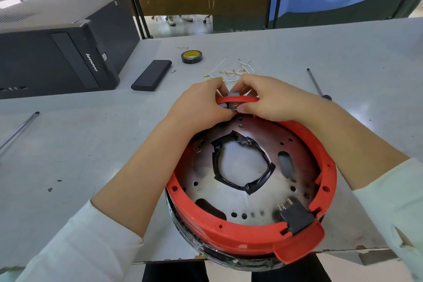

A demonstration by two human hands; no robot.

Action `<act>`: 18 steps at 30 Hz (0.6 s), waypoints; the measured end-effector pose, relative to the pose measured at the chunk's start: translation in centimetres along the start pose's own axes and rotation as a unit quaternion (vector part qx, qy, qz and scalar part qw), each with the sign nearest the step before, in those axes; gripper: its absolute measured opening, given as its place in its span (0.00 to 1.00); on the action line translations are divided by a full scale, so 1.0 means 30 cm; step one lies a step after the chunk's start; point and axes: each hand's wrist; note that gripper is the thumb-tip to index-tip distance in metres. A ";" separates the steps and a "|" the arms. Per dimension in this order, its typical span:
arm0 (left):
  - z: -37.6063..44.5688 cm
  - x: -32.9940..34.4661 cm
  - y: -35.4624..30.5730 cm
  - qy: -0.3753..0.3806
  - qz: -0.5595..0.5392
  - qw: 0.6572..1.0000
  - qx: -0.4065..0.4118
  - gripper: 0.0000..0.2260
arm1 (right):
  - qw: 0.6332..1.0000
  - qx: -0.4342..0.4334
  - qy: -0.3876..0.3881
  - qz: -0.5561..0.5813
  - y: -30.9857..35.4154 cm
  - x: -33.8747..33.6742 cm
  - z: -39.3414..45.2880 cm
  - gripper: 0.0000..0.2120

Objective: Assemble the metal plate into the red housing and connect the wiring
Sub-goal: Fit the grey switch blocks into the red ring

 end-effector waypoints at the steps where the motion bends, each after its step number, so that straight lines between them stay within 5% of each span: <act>1: 0.000 0.000 0.000 0.003 0.003 1.000 0.000 0.12 | 1.000 -0.006 -0.023 -0.002 -0.007 0.012 0.000 0.14; 18: -0.006 -0.003 0.003 0.021 -0.008 1.000 0.010 0.17 | 0.996 -0.012 -0.072 -0.054 -0.004 0.034 -0.006 0.13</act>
Point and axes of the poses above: each hand's wrist, its own z-axis towards the middle knuckle, its own x-axis out of the palm, y = z × x, and after that the axes turned 15 degrees about y, right-handed
